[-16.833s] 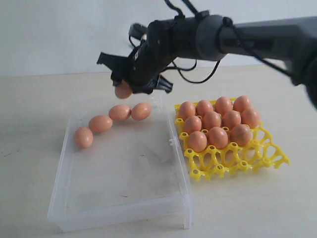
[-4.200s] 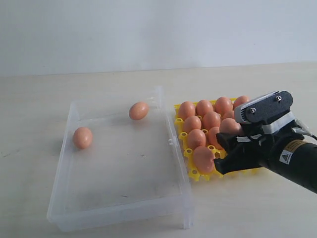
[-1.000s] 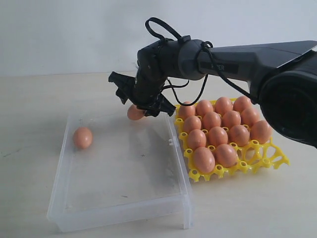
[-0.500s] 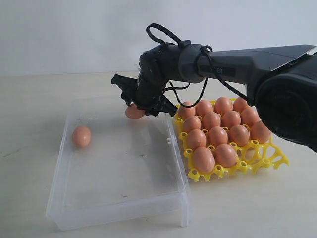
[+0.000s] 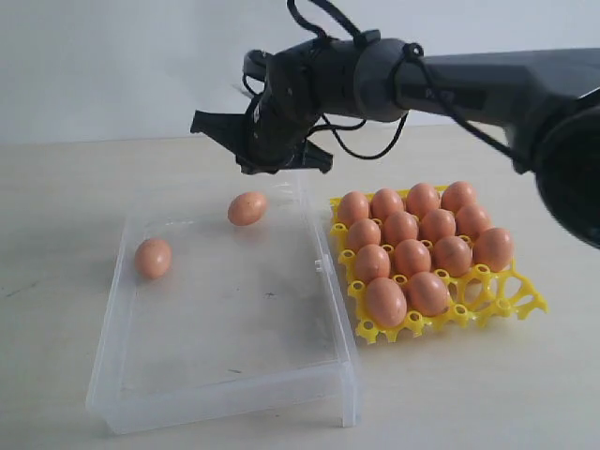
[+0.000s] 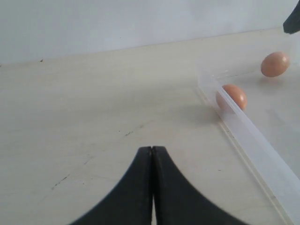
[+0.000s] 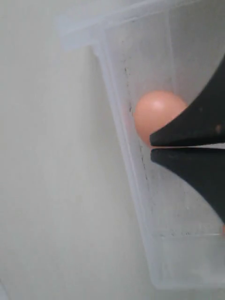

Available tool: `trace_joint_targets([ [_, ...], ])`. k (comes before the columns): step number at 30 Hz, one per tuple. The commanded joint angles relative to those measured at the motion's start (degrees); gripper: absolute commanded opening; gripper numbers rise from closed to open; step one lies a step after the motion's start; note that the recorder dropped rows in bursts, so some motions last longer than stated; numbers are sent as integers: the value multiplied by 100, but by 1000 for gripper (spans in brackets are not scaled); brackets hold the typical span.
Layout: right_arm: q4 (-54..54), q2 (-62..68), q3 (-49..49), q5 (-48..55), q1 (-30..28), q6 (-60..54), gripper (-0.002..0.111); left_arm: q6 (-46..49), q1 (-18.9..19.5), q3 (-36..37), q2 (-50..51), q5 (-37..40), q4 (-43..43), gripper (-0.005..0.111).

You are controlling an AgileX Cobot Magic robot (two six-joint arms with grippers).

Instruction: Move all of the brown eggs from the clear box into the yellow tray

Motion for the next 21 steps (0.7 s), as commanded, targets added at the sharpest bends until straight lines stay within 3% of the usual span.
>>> trace_joint_targets([
  [1, 300, -547, 604, -262, 78, -707, 0, -28, -8, -30, -32, -44, -21, 0],
  [3, 1100, -550, 662, -284, 78, -471, 0, -28, -8, -30, -32, -44, -21, 0],
  [4, 1101, -560, 645, -330, 119, -1028, 0, -28, -8, -30, -32, -44, -21, 0],
  [7, 615, -604, 355, 535, 275, -5007, 0, -28, -8, -30, -32, -44, -21, 0],
  [8, 395, -609, 261, 883, 275, -5811, 1, -28, -8, -30, -32, -44, -21, 0],
  [10, 137, -609, 110, 1280, 275, -6525, 12, -28, -8, -30, -32, -44, -21, 0],
  [11, 122, -609, 16, 1407, 265, -7171, 28, -28, -8, -30, -32, -44, -21, 0],
  [13, 209, -609, 16, 1407, 265, -7456, 47, -28, -8, -30, -32, -44, -21, 0],
  [15, 563, -593, 16, 1385, 226, -7178, 67, -28, -8, -30, -32, -44, -21, 0],
  [16, 832, -542, 16, 1333, 208, -6868, 72, -28, -8, -30, -32, -44, -21, 0],
  [21, 1215, -354, 16, 1125, 145, -5483, 64, -28, -8, -30, -32, -44, -21, 0],
])
